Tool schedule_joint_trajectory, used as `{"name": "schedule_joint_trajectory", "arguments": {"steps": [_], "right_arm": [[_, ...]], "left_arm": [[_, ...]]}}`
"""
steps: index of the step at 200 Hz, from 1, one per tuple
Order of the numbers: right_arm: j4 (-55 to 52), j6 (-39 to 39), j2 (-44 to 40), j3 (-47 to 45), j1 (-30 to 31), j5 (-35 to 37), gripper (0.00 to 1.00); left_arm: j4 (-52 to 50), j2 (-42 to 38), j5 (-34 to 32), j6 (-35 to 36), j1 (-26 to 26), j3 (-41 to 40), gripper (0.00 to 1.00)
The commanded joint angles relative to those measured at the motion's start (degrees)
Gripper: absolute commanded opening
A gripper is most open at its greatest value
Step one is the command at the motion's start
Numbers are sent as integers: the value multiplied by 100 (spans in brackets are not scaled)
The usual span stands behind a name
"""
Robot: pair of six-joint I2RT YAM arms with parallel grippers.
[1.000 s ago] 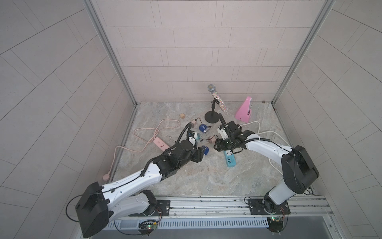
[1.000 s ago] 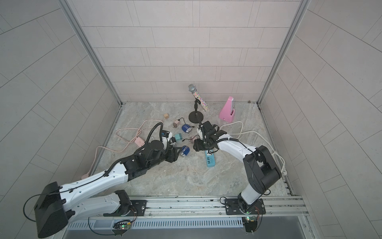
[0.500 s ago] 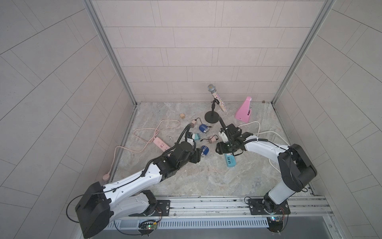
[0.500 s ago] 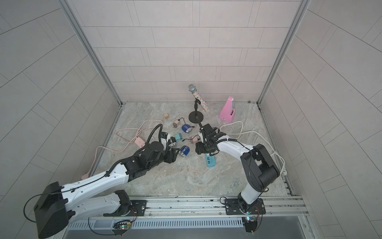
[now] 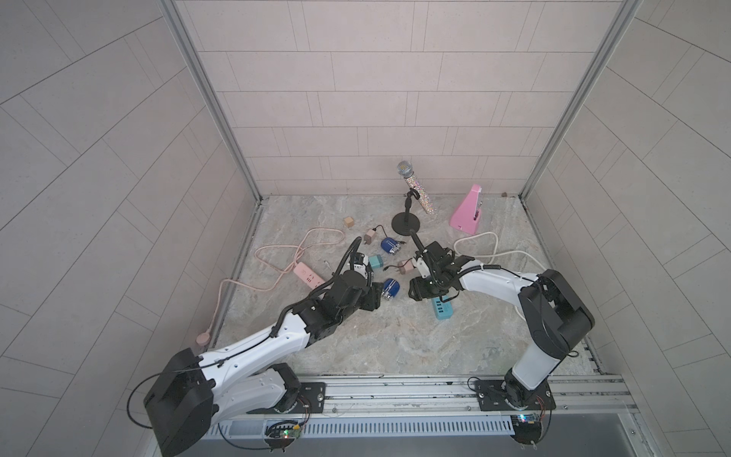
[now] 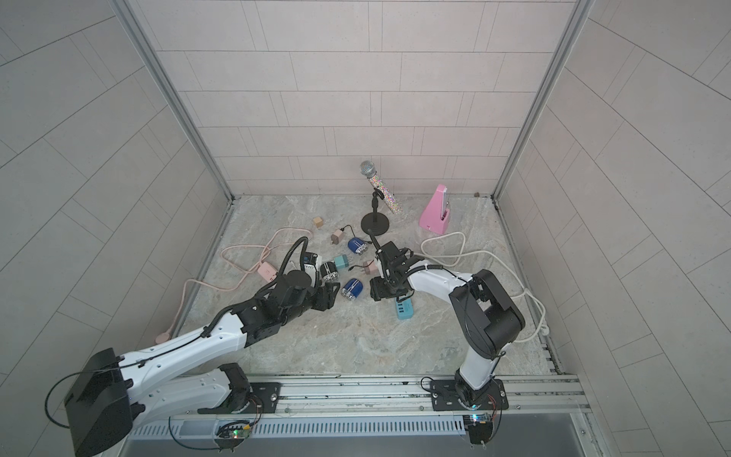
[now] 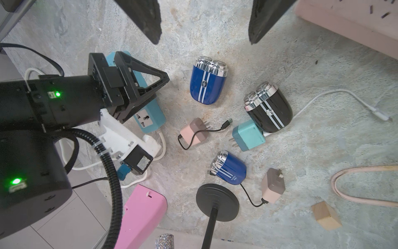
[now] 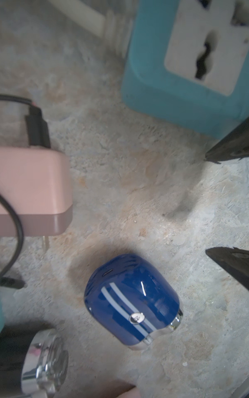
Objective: Unplug the electric shaver
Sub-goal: Move the socket to the center of the board.
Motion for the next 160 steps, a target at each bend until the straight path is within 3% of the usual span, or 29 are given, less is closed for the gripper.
{"name": "schedule_joint_trajectory", "arguments": {"steps": [1,73,97,117,131,134,137,160], "right_arm": [[-112,-74,-18,45,-126,268,65],[-45,-154,-259,-157,-773,173,65],[149,-208,-535,-182,-871,-8,69],[398,-378,-915,-169,-1059,-130,73],[539,-736,-1257,-192,-1298,229,77],[570,-797,-1341,-212,-1366,387,78],[630,-830,-1414,-251,-1445,583,79],[1240,-1009,-2046,-724,-2342,1264,80]], "left_arm": [[0,-88,-110,-60,88,-146,69],[-420,-417,-333,257,460,-202,69],[-578,-503,-846,465,573,-167,69],[-551,-560,-1671,840,676,-141,78],[-355,-513,-2388,1105,822,-96,87],[-293,-486,-2464,1170,877,-77,96],[-266,-464,-2513,1234,935,-48,99],[-83,-333,-2727,1648,1402,108,100]]}}
